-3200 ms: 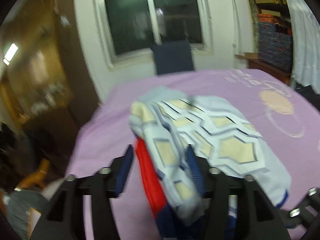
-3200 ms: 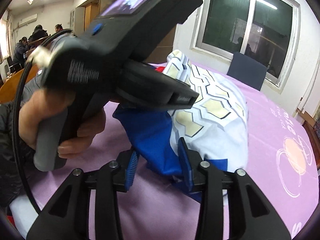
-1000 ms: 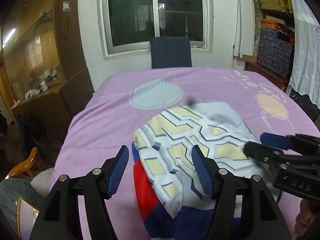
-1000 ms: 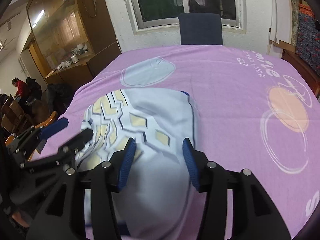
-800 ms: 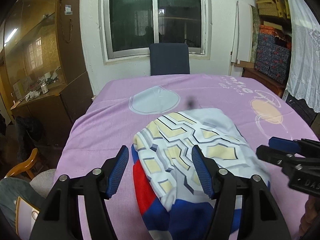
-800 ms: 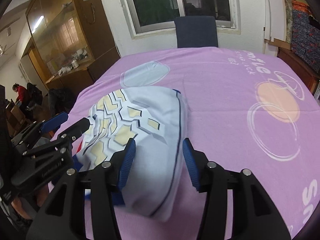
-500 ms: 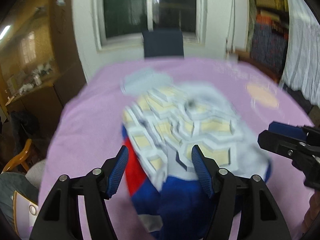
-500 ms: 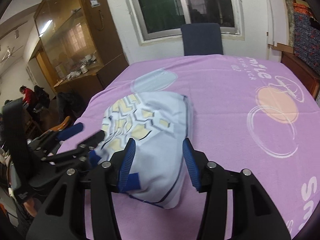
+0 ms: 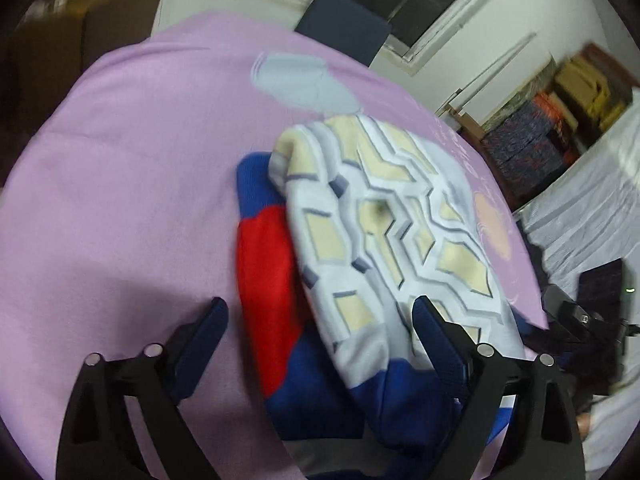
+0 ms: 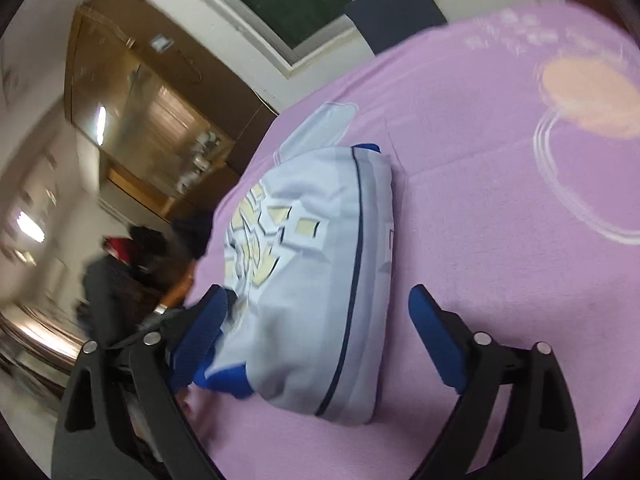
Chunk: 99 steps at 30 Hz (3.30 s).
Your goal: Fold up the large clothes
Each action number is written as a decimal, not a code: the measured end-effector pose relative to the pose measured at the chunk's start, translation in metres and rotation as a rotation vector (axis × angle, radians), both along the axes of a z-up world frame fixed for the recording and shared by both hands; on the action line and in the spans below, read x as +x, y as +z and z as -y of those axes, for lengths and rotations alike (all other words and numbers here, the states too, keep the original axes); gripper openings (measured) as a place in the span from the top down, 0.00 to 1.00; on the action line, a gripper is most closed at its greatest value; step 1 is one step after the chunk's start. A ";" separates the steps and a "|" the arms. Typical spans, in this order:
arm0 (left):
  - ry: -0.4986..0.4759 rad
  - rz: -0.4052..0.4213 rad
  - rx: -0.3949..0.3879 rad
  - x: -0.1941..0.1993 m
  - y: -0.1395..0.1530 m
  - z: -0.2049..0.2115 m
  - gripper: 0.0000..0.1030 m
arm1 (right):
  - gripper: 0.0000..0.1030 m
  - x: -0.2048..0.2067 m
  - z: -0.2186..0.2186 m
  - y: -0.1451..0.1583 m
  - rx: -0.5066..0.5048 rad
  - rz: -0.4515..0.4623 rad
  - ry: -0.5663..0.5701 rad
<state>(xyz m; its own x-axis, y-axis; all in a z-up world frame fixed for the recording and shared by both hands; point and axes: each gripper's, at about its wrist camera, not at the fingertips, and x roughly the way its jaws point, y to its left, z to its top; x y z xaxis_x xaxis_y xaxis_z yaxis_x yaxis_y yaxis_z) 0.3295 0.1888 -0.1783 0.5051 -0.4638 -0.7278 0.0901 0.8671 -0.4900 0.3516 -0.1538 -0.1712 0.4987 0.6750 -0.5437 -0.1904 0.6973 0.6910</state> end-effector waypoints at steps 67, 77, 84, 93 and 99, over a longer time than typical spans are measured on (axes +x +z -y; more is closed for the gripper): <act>-0.410 0.441 0.518 -0.283 0.095 0.372 0.03 | 0.11 -0.393 0.231 0.098 -0.489 0.158 -0.542; -0.338 0.588 0.484 -0.351 0.140 0.335 0.03 | 0.07 -0.454 0.202 0.135 -0.520 0.240 -0.527; -0.327 0.548 0.466 -0.344 0.136 0.328 0.03 | 0.05 -0.446 0.190 0.134 -0.532 0.236 -0.495; -0.284 0.544 0.499 -0.336 0.127 0.329 0.03 | 0.05 -0.422 0.199 0.110 -0.471 0.155 -0.479; -0.288 0.516 0.495 -0.335 0.124 0.330 0.03 | 0.05 -0.424 0.202 0.110 -0.472 0.166 -0.495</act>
